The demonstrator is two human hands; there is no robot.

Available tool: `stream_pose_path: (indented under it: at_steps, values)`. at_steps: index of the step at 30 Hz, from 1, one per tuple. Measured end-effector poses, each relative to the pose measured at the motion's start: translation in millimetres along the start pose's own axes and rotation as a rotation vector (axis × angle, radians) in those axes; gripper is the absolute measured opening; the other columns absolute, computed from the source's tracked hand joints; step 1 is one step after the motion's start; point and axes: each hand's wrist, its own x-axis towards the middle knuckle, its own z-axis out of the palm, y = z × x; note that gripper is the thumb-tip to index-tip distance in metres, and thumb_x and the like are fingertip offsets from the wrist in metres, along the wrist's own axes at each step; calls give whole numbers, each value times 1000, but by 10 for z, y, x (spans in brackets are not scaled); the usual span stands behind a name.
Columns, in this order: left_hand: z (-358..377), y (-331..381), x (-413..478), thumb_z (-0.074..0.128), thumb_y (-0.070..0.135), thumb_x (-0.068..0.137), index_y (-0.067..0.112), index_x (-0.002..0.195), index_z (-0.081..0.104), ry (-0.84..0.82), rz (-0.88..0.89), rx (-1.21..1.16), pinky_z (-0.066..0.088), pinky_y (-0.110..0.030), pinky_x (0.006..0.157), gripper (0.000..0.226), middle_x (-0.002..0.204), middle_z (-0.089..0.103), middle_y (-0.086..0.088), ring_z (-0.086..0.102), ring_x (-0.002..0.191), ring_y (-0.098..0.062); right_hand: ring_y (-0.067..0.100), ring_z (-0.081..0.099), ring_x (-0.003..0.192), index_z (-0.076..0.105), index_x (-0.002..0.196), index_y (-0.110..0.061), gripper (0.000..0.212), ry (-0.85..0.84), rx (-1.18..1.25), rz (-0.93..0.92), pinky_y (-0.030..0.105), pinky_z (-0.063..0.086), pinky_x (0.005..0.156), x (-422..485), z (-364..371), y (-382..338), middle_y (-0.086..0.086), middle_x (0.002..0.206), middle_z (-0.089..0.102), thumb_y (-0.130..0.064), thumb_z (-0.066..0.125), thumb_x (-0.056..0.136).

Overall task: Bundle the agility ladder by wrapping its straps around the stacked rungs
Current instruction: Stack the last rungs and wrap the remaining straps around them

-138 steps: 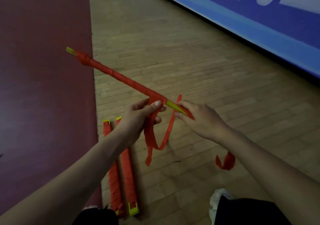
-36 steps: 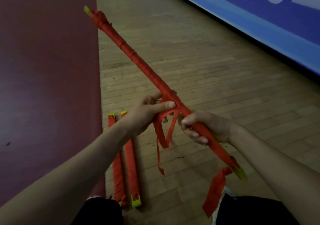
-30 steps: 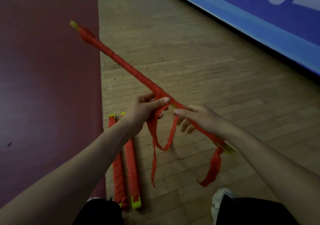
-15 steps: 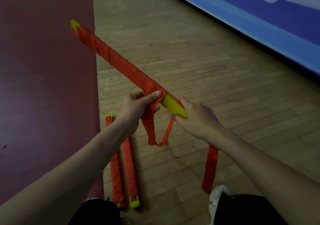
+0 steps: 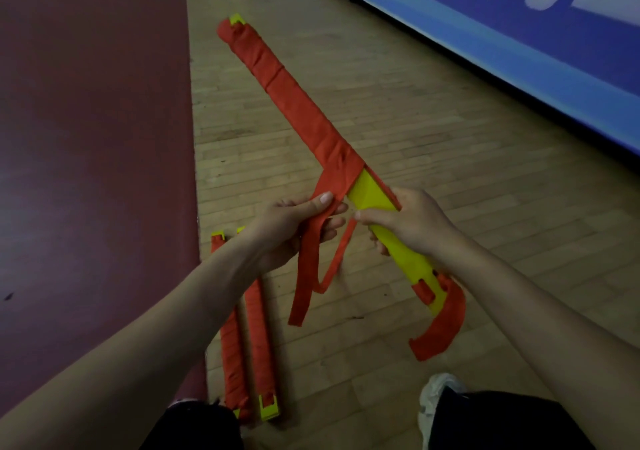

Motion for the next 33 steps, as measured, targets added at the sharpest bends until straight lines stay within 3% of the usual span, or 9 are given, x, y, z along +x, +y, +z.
stream_pose_path:
  at_steps: [9, 12, 16, 19, 22, 24, 28, 33]
  values:
    - [-6, 4, -10, 61, 7, 88, 5, 85, 64, 37, 48, 62, 54, -19, 56, 5, 67, 68, 0, 61, 52, -6, 16, 56, 50, 64, 77, -12, 10, -157, 168, 86, 27, 44, 44, -62, -1, -44, 0, 54, 56, -16, 72, 81]
    - [-23, -3, -19, 64, 9, 82, 6, 90, 63, -2, 112, 70, 53, -20, 54, 9, 69, 68, -1, 58, 49, -8, 10, 52, 43, 61, 81, -12, 9, -255, 212, 111, 22, 42, 39, -115, 10, -86, -3, 50, 53, -16, 69, 83]
    - [-18, 23, -31, 67, 20, 72, 11, 87, 65, -14, 220, 204, 44, -18, 45, 18, 69, 68, 0, 55, 44, -7, 6, 46, 40, 60, 79, -17, 23, -352, 257, 135, 19, 39, 37, -175, 27, -129, -3, 52, 48, -30, 74, 67]
    - [-56, 41, -34, 69, 23, 73, 13, 80, 67, 17, 277, 297, 42, -17, 44, 12, 68, 69, 2, 54, 43, -7, 8, 50, 43, 62, 78, -15, 17, -240, 213, 112, 21, 41, 39, -118, 44, -74, -2, 53, 51, -23, 76, 73]
    - [-65, 46, -28, 69, 24, 75, 11, 99, 71, 42, 327, 346, 43, -17, 50, 26, 69, 68, 3, 52, 48, -8, 14, 54, 43, 64, 80, -11, 14, -95, 86, 88, 25, 44, 42, -21, 25, 29, -1, 51, 56, -17, 77, 78]
    - [-41, 42, -11, 68, 17, 81, 7, 106, 70, 72, 355, 352, 44, -15, 48, 28, 68, 68, 2, 51, 46, -7, 16, 57, 44, 66, 84, -9, 15, -74, -26, 84, 26, 45, 43, 14, 14, 99, -4, 49, 58, -17, 77, 78]
    - [-19, 23, 1, 65, 12, 86, 7, 102, 70, 100, 375, 333, 43, -14, 48, 18, 69, 67, 3, 50, 45, -6, 16, 61, 45, 68, 88, -9, 14, -64, -171, 81, 25, 47, 43, 21, 28, 180, -2, 51, 61, -16, 76, 79]
    - [-86, 24, 9, 62, 11, 89, 8, 101, 70, 149, 325, 223, 45, -14, 48, 14, 70, 67, 1, 49, 43, -6, 10, 59, 43, 67, 81, -10, 11, -36, -140, 90, 24, 46, 41, 30, 19, 122, -5, 48, 60, -15, 76, 78]
